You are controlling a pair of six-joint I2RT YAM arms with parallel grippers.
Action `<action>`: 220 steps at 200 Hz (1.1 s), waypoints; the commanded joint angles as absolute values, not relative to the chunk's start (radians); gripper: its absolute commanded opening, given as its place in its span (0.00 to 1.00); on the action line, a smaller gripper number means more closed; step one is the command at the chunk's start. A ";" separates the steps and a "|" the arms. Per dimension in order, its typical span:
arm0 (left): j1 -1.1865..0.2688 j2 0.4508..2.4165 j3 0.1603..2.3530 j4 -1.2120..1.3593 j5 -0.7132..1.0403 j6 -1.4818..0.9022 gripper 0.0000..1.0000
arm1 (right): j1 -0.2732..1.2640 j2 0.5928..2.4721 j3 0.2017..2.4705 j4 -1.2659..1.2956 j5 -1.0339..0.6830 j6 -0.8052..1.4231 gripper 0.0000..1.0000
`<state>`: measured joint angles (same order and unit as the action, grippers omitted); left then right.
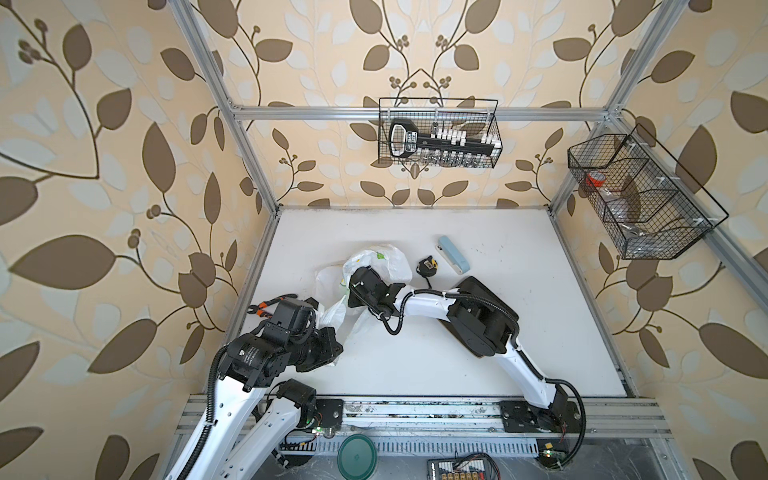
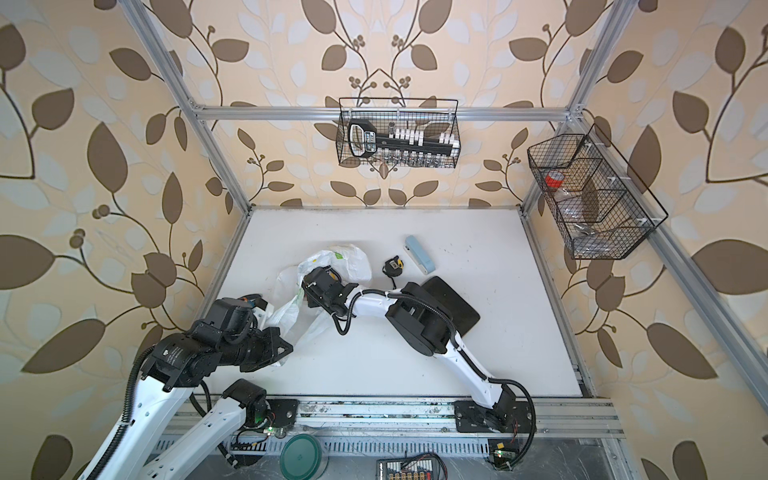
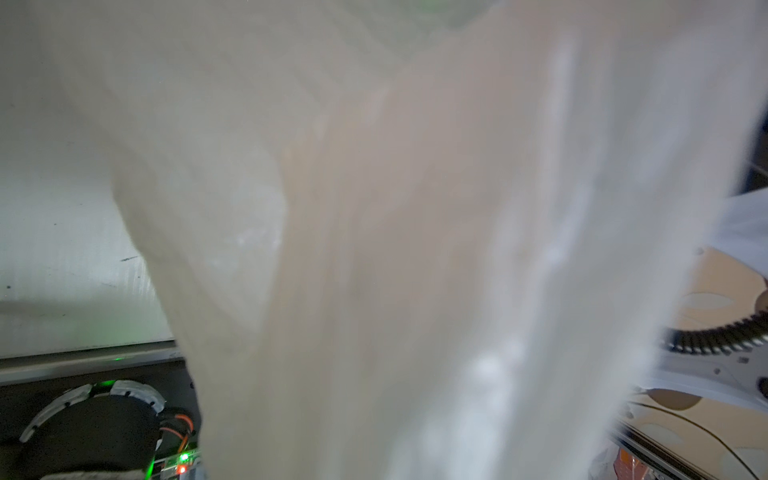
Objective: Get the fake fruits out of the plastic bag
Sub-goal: 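Grasp the red apple inside the bag with the right gripper, then lift the apple out and place it on the black mat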
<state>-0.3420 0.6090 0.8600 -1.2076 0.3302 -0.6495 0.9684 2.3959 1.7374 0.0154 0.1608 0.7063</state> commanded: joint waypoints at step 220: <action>-0.352 0.649 0.907 -1.002 0.025 -0.848 0.00 | 0.991 1.294 1.001 -0.046 -0.216 0.093 0.34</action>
